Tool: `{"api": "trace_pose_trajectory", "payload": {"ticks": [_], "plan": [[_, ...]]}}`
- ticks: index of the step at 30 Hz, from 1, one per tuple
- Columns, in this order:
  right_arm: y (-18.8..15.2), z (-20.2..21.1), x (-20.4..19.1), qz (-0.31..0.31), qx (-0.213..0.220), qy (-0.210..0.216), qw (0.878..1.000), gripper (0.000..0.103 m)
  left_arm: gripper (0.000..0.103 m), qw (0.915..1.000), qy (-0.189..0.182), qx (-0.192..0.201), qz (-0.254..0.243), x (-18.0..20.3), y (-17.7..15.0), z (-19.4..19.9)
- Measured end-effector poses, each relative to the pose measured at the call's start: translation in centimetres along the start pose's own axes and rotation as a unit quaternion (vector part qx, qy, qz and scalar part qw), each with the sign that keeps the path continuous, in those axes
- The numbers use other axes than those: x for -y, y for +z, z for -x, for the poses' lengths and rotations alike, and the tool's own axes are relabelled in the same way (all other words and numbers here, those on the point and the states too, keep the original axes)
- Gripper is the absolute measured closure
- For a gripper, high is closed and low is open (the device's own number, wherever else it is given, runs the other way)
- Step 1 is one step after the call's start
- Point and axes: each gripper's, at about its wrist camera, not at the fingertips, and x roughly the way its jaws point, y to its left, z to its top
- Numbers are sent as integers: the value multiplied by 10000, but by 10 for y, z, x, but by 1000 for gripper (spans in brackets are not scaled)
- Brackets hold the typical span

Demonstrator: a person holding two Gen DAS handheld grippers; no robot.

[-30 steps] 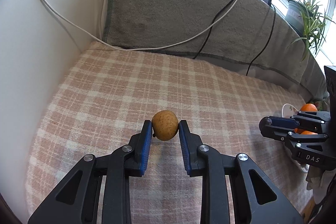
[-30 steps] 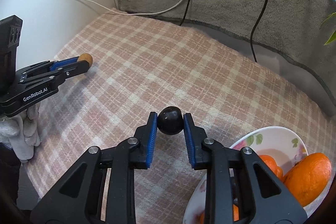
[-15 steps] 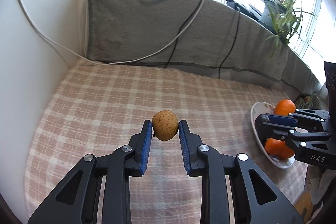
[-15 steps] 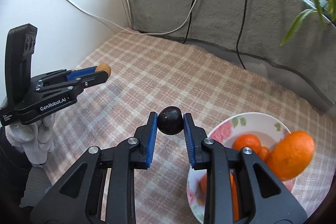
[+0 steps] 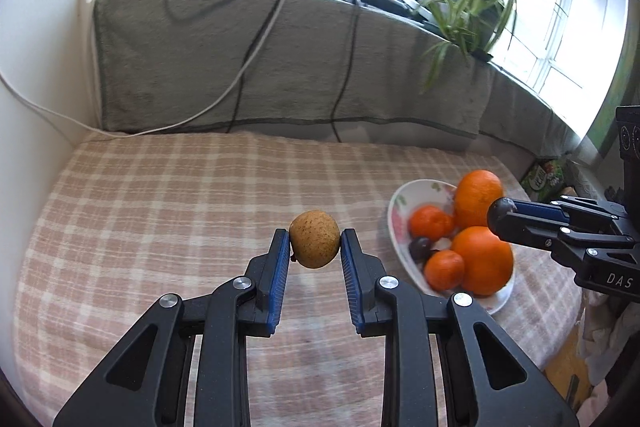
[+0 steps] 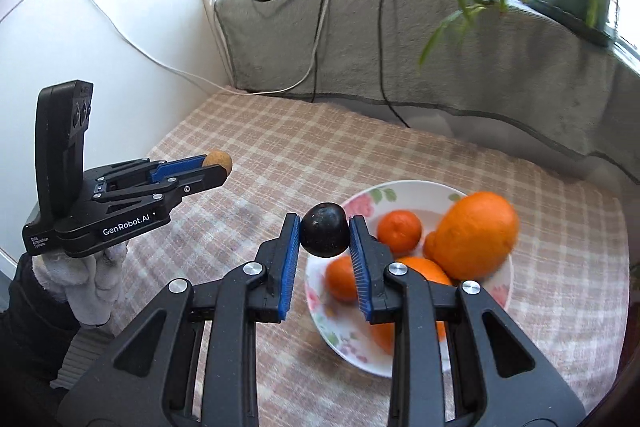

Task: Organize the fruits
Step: 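Carry the kiwi with the left gripper while the right gripper carries the cherry over the plate, then lower and release the cherry with the right gripper while the left gripper releases the kiwi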

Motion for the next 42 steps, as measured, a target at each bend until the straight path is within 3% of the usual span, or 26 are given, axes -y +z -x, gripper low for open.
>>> {"api": "trace_pose_trajectory", "payload": {"ticks": [9,21,42], "plan": [[-23,30,39,-412,160,-268,9987,77,78,9994,-262,-67,-211,32,3,-9],[-52,34,81,-899,4,-441,9950,77,78,9977,-487,-231,-404,65,9,-34],[-63,17,93,-1126,-168,-193,9933,76,78,9960,-575,-319,-605,89,14,-47]]}}
